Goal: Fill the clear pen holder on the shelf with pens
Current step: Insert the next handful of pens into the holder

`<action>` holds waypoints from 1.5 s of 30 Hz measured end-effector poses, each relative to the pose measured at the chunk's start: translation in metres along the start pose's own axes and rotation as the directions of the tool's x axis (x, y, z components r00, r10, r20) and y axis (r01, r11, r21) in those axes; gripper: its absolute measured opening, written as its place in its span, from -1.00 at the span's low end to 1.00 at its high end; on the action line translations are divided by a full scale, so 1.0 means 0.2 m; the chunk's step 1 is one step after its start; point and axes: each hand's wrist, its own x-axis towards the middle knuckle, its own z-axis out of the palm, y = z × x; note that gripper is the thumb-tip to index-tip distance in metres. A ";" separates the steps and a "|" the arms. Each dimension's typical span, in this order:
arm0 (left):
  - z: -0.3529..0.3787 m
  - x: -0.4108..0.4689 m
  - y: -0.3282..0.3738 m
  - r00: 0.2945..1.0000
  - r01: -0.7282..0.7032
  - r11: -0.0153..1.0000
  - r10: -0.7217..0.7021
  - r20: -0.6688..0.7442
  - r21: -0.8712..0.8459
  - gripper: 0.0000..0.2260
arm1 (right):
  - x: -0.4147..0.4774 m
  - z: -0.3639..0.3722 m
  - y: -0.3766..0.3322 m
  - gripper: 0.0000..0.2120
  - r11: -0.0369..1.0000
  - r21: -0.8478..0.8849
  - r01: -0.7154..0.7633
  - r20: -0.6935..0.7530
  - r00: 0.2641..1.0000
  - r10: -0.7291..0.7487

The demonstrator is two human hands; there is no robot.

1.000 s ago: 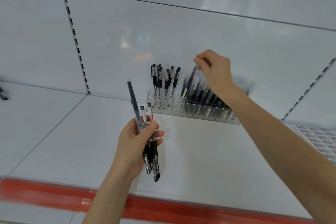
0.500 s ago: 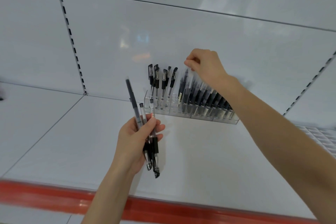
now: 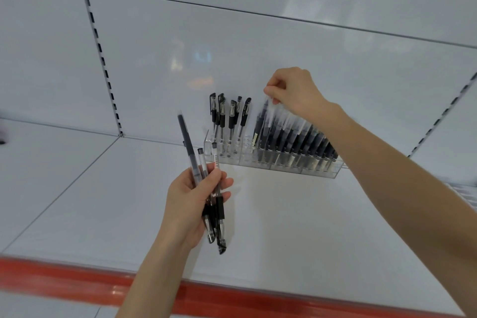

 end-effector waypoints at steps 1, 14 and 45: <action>0.00 0.00 0.00 1.000 -0.001 1.000 0.001 0.000 0.000 -0.96 | 0.00 0.01 0.00 -0.87 1.000 0.018 0.004 -0.011 1.000 -0.004; -0.03 0.00 -0.02 1.000 0.003 1.000 -0.002 -0.027 0.003 -0.95 | 0.01 0.01 0.00 -0.85 0.997 -0.063 0.052 -0.031 0.998 -0.054; -0.06 0.04 -0.02 0.999 0.025 1.000 -0.025 -0.041 -0.002 -0.95 | -0.01 0.00 -0.01 -0.85 0.995 0.102 0.021 -0.076 0.997 -0.013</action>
